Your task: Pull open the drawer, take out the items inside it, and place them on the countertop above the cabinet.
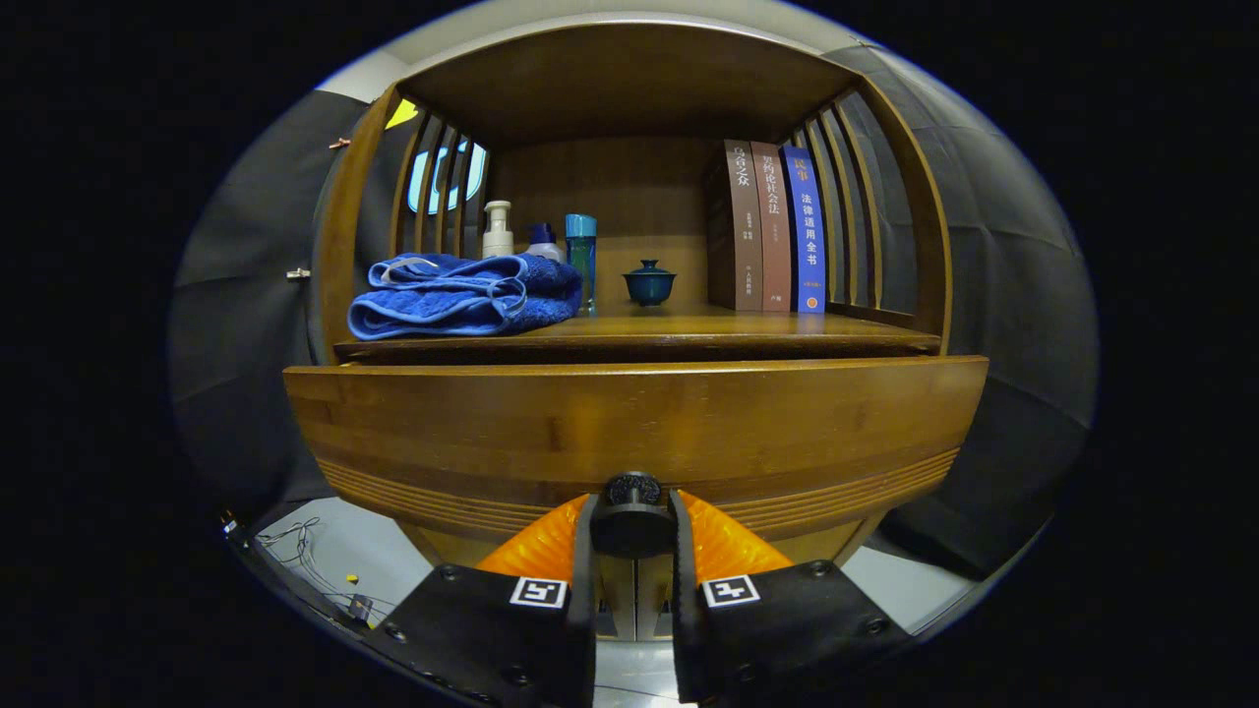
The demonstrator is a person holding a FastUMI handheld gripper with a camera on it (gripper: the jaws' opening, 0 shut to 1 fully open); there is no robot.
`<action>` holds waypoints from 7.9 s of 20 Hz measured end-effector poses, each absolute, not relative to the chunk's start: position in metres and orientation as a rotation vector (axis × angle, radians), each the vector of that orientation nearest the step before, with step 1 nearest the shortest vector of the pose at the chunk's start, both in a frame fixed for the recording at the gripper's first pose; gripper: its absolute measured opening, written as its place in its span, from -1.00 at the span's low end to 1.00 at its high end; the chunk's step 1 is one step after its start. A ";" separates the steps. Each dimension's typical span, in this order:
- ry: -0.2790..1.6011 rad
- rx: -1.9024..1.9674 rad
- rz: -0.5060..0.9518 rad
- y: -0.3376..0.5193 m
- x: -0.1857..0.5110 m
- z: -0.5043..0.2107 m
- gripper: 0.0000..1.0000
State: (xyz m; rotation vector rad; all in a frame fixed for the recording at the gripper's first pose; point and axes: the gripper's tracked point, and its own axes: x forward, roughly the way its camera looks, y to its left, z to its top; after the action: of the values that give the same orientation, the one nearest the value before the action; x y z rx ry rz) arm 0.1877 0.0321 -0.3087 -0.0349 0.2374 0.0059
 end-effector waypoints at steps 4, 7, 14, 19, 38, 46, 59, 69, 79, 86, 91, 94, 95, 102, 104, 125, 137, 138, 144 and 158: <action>0.246 -0.043 0.012 0.033 0.153 -0.308 -0.29; 0.253 -0.034 0.010 0.032 0.131 -0.308 -0.29; 0.281 -0.038 0.028 0.034 0.088 -0.314 -0.29; 0.282 -0.020 0.041 0.037 0.069 -0.314 -0.29; 0.346 -0.060 0.020 0.034 0.026 -0.247 0.97; 0.407 -0.058 -0.009 0.028 0.073 -0.183 0.96; 0.903 0.017 -0.011 0.026 0.181 -0.267 1.00; 1.153 0.039 0.022 0.037 0.211 -0.320 1.00; 1.263 -0.046 -0.052 0.028 0.212 -0.357 0.33; 1.203 -0.115 -0.051 0.023 0.209 -0.352 -0.40; 1.170 -0.048 -0.047 0.022 0.198 -0.343 -0.40; 1.146 -0.021 -0.030 0.025 0.191 -0.332 -0.40; 1.132 -0.012 -0.026 0.025 0.186 -0.326 -0.40; 0.929 -0.020 0.008 0.023 0.178 -0.254 -0.40; 0.861 -0.030 0.020 0.024 0.177 -0.229 -0.41; 0.906 -0.007 0.010 0.012 0.350 -0.190 -0.40; 0.899 -0.002 0.012 0.014 0.371 -0.197 0.79; 0.893 0.004 0.011 0.013 0.372 -0.197 1.00; 0.804 -0.016 0.011 0.010 0.358 -0.178 1.00; 0.376 -0.020 0.035 0.027 0.238 -0.128 1.00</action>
State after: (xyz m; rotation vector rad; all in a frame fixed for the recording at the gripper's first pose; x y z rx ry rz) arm 0.2376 0.0271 -0.1278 -0.0205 0.3756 0.0354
